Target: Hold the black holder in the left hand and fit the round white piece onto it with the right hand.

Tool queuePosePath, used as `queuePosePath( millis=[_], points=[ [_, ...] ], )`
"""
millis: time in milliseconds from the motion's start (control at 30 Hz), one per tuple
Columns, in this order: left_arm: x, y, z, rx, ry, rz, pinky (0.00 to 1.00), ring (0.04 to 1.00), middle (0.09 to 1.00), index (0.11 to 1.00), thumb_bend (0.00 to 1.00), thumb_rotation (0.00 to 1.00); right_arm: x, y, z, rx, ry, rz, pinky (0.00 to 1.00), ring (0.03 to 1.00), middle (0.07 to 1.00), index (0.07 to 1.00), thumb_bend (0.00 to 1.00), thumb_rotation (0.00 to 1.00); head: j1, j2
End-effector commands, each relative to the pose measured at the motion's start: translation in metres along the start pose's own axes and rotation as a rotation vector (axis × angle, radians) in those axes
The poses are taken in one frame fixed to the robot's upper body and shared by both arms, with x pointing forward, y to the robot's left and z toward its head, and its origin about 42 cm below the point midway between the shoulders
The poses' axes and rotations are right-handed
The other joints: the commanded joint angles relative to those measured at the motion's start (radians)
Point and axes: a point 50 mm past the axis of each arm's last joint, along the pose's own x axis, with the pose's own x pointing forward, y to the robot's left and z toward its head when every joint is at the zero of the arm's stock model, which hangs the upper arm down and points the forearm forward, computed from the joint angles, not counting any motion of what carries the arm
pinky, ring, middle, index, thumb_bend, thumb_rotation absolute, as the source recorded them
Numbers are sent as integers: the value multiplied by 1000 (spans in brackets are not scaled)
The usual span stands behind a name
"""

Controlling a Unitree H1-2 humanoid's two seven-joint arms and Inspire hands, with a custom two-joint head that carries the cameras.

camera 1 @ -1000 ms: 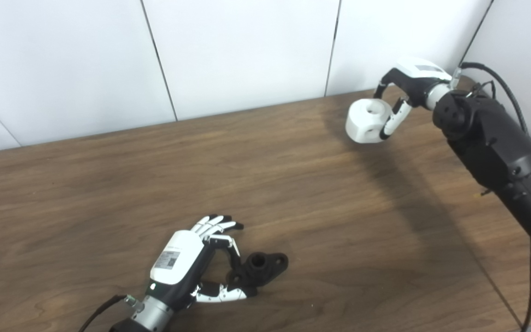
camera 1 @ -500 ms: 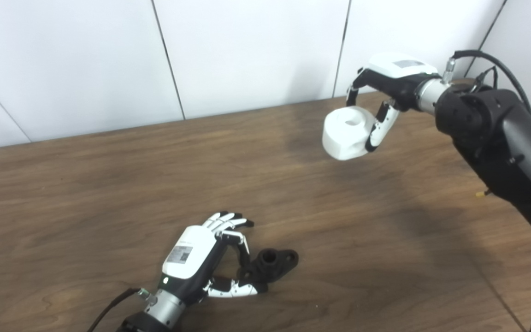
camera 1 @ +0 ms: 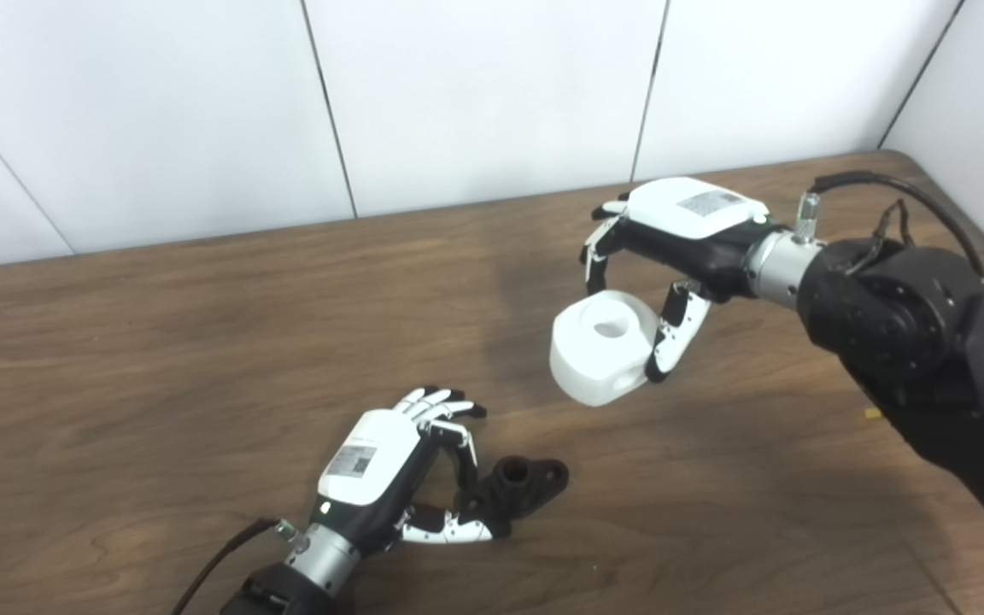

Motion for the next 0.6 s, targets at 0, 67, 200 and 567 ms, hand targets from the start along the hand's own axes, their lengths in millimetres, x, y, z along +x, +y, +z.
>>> queuePosePath(
  millis=[0, 67, 200, 567],
  points=[
    [-8, -25, -3, 3, 64, -159, 910, 892, 820, 489, 514, 59, -7, -6, 4, -13, -17, -41, 1000, 956, 798, 482, 525, 134, 0, 2],
    [-7, -24, -3, 3, 64, -160, 911, 893, 821, 489, 514, 59, -9, -1, 8, -12, -32, -39, 1000, 955, 798, 482, 525, 135, 3, 6],
    [-6, -25, -5, 5, 58, -158, 908, 888, 818, 489, 513, 60, -8, 7, 17, -14, -61, -26, 1000, 955, 807, 482, 525, 136, 4, 14],
    [-2, -23, -1, 3, 53, -147, 898, 882, 814, 489, 513, 61, -8, 9, 42, -15, -132, -29, 1000, 960, 809, 482, 525, 136, 16, 43]
  ],
)
